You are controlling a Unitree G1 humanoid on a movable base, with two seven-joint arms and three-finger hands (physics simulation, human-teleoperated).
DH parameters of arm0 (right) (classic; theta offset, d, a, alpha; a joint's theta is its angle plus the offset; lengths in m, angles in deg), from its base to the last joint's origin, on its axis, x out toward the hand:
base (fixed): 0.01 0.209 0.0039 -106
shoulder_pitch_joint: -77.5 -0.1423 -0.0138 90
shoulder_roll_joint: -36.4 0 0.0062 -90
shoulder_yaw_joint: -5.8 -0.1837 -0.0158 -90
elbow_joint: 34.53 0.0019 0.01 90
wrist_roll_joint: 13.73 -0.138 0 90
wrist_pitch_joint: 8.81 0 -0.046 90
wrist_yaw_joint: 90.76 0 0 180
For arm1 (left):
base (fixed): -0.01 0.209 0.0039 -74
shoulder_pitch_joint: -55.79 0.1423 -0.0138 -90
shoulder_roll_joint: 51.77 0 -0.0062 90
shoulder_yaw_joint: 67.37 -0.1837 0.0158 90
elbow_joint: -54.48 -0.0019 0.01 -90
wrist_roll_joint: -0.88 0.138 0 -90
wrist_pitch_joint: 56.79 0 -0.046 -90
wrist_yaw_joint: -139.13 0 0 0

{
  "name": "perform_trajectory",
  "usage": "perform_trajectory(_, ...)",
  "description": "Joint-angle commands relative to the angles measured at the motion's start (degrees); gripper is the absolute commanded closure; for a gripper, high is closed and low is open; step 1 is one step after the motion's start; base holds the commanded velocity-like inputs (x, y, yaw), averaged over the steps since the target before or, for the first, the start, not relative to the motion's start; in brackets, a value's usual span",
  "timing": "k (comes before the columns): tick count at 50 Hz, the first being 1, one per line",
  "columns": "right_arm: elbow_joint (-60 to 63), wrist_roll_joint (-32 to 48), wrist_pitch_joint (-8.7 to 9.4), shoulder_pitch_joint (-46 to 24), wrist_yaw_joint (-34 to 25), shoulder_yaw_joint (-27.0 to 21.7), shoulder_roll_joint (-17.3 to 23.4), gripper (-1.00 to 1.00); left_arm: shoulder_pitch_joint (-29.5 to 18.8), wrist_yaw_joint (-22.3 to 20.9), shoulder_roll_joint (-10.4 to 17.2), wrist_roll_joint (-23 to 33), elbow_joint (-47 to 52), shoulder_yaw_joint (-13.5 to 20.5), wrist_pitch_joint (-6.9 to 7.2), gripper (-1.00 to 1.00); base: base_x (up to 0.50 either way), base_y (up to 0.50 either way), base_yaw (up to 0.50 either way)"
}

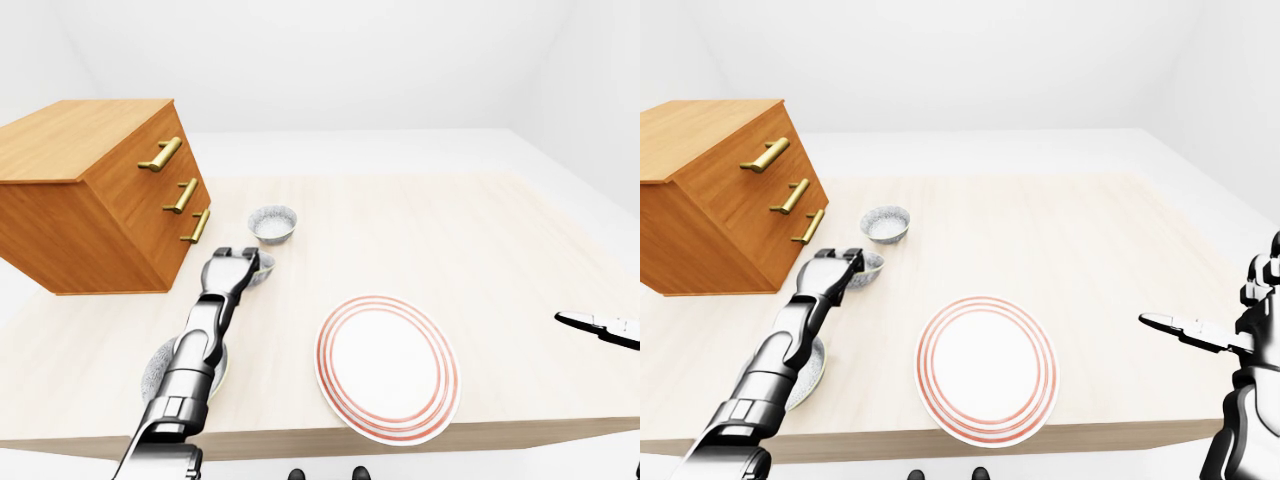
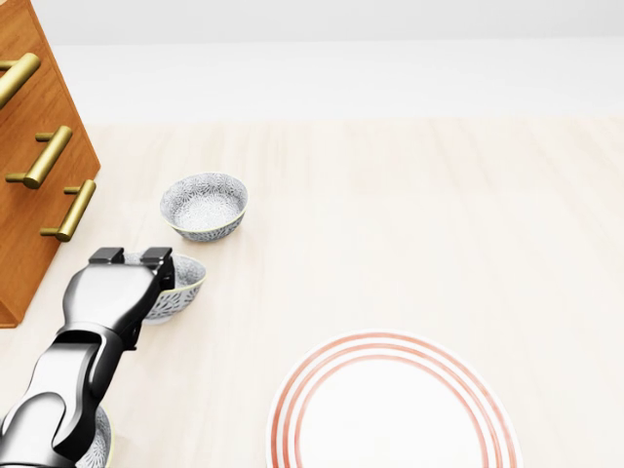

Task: Put the bowl in the middle on the plate.

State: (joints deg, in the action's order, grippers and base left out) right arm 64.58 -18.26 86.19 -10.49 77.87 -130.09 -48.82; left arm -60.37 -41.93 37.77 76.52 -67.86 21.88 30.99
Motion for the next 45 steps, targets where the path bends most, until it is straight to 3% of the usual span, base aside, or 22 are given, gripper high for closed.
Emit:
perform_trajectory(1, -1.57, 0.17, 0.00, -0.29, 0.14, 0.28, 0.23, -1.00, 4.42, -4.49, -1.38, 0.56, 10.46, 0.21, -1.05, 1.00, 0.00, 0.00, 0.00)
perform_trajectory(16, -5.44, -0.04, 0.00, -0.64, 1.39, 1.75, 1.14, -1.00, 10.05, -12.98, -4.76, 0.74, 29.52, 0.90, -2.26, 1.00, 0.00, 0.00, 0.00)
perform_trajectory(29, -5.18, 0.17, 0.00, -0.51, 1.25, 1.69, 0.88, -1.00, 10.70, -15.88, -7.15, -0.86, 36.58, 0.11, -2.68, 1.00, 0.00, 0.00, 0.00)
perform_trajectory(45, -4.62, 0.29, 0.00, -0.27, 0.92, 1.53, 0.69, -1.00, 13.58, -16.71, -11.18, -1.58, 46.65, -4.13, -2.78, 1.00, 0.00, 0.00, 0.00)
